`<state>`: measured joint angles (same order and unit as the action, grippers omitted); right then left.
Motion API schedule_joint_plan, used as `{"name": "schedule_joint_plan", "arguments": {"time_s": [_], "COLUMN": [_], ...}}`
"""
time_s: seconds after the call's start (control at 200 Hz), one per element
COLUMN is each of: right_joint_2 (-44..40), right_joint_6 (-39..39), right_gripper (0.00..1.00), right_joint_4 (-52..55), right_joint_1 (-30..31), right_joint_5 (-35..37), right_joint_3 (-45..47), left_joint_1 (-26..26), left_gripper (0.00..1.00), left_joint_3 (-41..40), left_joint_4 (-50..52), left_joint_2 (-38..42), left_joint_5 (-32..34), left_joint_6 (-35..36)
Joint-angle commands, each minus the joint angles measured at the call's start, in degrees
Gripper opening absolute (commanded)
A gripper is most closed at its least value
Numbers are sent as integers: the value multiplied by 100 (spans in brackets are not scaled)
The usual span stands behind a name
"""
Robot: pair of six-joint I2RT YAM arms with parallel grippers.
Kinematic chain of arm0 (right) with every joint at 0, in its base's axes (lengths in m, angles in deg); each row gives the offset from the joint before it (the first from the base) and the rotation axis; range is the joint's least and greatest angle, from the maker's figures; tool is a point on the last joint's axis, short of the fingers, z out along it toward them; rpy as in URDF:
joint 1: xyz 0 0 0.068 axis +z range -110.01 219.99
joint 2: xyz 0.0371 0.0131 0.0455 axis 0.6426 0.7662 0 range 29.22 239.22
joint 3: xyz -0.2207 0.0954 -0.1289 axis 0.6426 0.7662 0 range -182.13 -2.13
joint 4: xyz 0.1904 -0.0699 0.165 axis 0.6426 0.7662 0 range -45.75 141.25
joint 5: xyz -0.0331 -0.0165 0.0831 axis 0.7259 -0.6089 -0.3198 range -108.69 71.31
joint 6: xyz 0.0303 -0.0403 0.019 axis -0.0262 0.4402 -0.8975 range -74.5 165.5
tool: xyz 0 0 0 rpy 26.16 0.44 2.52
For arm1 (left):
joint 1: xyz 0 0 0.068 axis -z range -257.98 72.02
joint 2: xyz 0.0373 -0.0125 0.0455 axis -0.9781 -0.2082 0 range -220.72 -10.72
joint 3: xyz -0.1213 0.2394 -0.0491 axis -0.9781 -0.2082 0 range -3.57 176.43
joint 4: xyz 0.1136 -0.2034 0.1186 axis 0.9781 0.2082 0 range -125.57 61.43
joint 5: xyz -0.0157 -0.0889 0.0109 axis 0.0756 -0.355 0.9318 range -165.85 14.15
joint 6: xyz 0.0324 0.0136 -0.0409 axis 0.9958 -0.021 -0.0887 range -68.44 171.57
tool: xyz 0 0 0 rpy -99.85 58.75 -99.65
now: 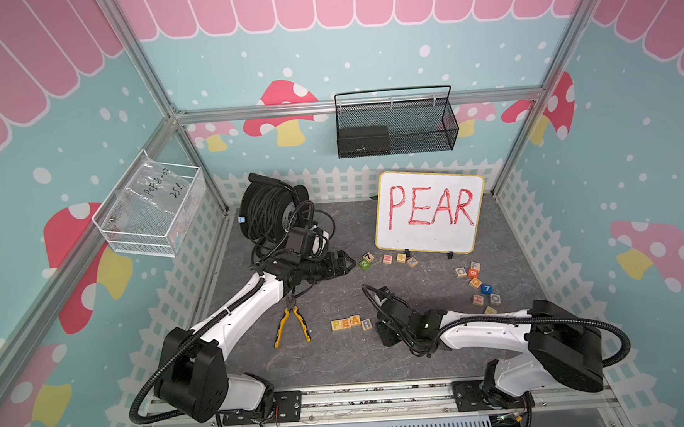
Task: Spell the uppercase word “pear” with letter blocks
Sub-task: Move the letter block to the center of the board.
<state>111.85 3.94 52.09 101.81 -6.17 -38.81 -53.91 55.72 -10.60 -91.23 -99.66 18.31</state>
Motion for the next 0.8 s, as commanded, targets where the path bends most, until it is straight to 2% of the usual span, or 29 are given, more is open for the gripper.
{"name": "schedule_joint_plan", "arguments": {"time_s": [0.0, 0.656, 0.676, 0.796], "right_joint_2": [15, 914, 928, 1058], "right_joint_6": [60, -70, -84, -167], "right_gripper": [61, 62, 62, 62], "right_joint_4": [166, -274, -279, -386], "right_joint_1": [137, 249, 251, 250], "right_joint_5": [-19, 497, 515, 575], "right_joint_3": [87, -299, -302, -313], "left_joint_1": [-34, -29, -166, -184], "left_gripper": [95, 95, 95, 95], "left_joint_3": [-22, -31, -31, -36], "left_joint_4": [-87, -84, -82, -85], "left_joint_2": [-70, -26, -33, -53], "left_joint_5": [-61, -26, -27, -27], "left_joint_6": [-49, -58, -58, -58]}}
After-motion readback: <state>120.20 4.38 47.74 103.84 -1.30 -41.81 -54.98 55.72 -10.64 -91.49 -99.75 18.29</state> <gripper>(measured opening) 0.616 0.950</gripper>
